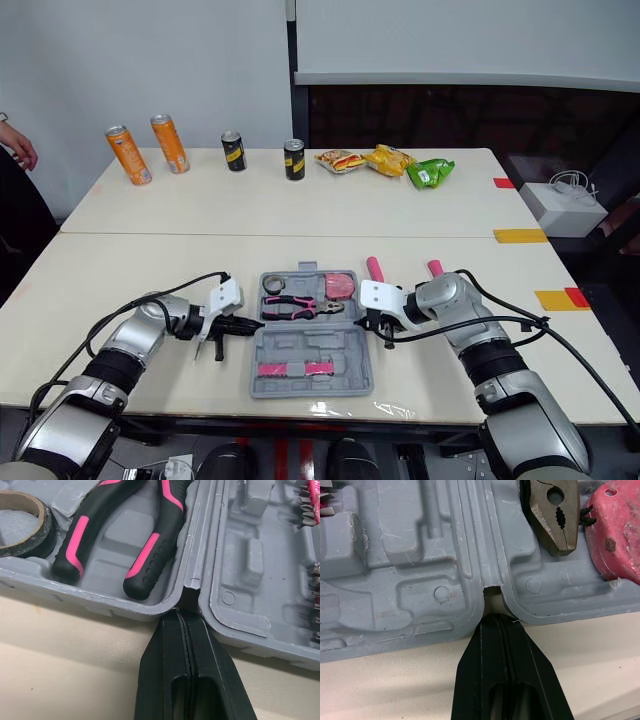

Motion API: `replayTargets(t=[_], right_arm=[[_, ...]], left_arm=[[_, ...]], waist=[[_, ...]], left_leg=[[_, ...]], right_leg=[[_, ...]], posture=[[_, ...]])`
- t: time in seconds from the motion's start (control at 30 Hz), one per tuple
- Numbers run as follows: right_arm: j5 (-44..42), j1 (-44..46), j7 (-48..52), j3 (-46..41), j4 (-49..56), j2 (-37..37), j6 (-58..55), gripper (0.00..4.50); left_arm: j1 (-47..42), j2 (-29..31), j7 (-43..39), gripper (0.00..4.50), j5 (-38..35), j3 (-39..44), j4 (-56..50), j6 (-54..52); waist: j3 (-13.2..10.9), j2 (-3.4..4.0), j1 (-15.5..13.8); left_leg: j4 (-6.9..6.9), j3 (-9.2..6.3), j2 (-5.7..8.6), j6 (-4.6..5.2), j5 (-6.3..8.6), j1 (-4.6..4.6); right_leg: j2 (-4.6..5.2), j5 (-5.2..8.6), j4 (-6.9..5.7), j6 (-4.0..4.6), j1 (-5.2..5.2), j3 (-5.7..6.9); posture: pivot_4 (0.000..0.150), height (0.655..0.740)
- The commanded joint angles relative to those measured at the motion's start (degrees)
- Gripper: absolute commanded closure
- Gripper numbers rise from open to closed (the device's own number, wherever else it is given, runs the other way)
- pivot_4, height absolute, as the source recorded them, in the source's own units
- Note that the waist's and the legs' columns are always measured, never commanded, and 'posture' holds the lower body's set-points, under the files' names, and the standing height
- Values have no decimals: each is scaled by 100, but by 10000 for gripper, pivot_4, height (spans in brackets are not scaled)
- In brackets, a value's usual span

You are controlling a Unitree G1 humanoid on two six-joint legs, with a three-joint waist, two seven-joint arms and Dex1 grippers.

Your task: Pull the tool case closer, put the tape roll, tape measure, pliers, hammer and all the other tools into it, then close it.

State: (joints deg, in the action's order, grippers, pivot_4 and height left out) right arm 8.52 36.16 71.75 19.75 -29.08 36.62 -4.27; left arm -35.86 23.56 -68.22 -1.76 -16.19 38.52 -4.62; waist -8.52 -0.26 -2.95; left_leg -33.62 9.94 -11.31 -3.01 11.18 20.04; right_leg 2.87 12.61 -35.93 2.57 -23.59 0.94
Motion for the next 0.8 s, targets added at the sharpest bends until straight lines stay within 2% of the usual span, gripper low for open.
replayTargets(t=[0.03, 0.8], right_arm=[[16, 129, -61, 49, -20, -172, 105, 44606], [140, 170, -124, -44, -242, -266, 170, 44606]], left_arm=[[-219, -187, 52, 45000, 65, -7, 156, 208], [-730, -516, 156, 45000, 397, 64, 1177, 703]], waist=[[0, -1, -3], [-12, -20, -26]], left_leg=[[0, 1, 0, 1, -1, 0], [20, 30, 12, 13, -8, -1]], right_leg=[[1, -1, 0, 1, 0, 0], [32, -15, 54, 5, 4, 1]], posture=[[1500, 7400], [1500, 7400]])
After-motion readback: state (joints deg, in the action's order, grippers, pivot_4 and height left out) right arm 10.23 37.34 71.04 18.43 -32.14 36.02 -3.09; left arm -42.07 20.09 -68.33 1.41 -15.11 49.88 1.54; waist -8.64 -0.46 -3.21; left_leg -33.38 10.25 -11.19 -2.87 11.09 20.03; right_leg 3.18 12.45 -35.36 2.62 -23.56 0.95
